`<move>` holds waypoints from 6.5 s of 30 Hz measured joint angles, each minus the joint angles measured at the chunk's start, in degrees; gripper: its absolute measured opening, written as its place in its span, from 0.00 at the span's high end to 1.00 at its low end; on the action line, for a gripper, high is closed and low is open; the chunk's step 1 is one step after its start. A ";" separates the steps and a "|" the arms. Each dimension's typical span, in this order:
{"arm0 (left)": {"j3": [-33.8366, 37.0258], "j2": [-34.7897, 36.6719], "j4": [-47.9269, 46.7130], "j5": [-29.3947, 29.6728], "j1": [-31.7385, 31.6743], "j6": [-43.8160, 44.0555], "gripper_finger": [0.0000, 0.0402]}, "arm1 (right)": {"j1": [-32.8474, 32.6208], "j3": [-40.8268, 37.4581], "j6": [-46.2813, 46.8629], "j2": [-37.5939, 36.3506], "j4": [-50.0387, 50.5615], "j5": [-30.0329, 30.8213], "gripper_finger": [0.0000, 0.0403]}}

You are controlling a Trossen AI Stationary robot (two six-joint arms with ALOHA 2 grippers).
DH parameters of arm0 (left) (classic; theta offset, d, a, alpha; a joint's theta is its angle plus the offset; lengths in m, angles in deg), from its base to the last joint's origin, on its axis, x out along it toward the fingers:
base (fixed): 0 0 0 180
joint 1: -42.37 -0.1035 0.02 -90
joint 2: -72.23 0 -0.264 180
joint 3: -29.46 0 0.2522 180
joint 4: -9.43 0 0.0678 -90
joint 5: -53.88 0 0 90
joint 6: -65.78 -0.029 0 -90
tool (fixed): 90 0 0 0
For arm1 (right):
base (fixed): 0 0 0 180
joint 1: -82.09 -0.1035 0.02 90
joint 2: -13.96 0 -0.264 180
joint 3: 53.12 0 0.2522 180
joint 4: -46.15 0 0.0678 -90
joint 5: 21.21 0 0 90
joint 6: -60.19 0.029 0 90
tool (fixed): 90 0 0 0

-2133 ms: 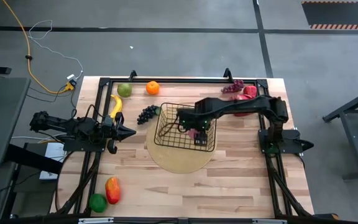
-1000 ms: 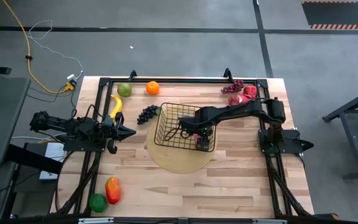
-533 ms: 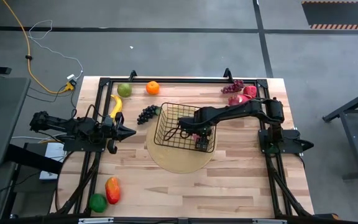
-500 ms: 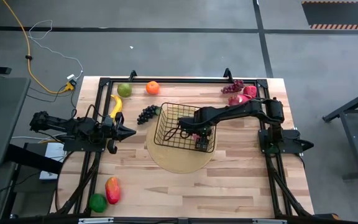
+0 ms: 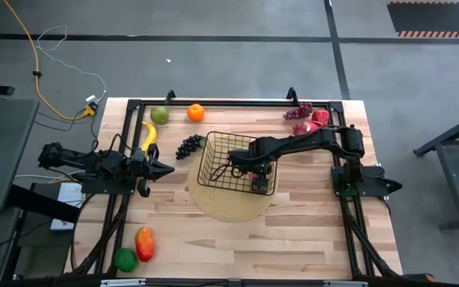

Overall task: Build produce basket
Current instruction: Put the peach into the wire basket, then put the banana into the wire basket

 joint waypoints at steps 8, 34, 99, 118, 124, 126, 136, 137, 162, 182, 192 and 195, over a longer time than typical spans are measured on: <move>0.00 0.00 0.00 0.00 0.00 0.00 0.99 | 0.00 0.09 -2.14 -0.27 1.15 0.02 0.08; 0.00 0.00 1.48 1.89 0.02 0.30 0.99 | -11.64 -0.07 15.09 -38.35 -9.31 20.70 0.02; -30.93 -21.59 -23.48 26.72 -7.39 24.72 0.39 | -8.10 -58.03 25.52 -75.13 -79.98 20.87 0.99; -44.34 -48.83 -70.14 10.56 -36.19 33.94 0.19 | -8.11 -58.03 26.18 -75.12 -76.68 19.83 1.00; -38.95 -51.47 -66.08 7.44 -43.25 34.17 0.19 | -8.11 -58.03 26.21 -75.14 -76.72 19.30 1.00; -37.24 -52.46 -64.16 7.51 -44.62 34.49 0.19 | -8.11 -58.03 26.58 -75.14 -76.72 19.19 1.00; -32.89 -61.45 -54.73 9.07 -49.43 30.57 0.19 | -8.11 -58.03 26.58 -75.14 -76.72 19.15 1.00; -32.89 -62.66 -53.93 9.82 -49.85 29.91 0.19 | -8.11 -58.03 26.57 -75.14 -76.72 19.15 1.00; -33.05 -80.25 -44.07 5.03 -57.50 20.49 0.31 | -8.11 -58.01 26.58 -75.14 -76.71 19.15 1.00; -33.38 -70.69 -48.15 -1.36 -57.49 17.42 0.73 | -8.11 -58.01 26.58 -75.14 -76.72 19.18 1.00; -41.15 -51.17 -50.16 -2.08 -49.83 18.45 0.76 | -8.11 -57.99 26.50 -75.14 -76.96 19.58 1.00; -43.20 -45.89 -46.92 -2.08 -45.21 19.47 0.76 | -8.12 -57.99 26.12 -75.14 -76.98 19.58 1.00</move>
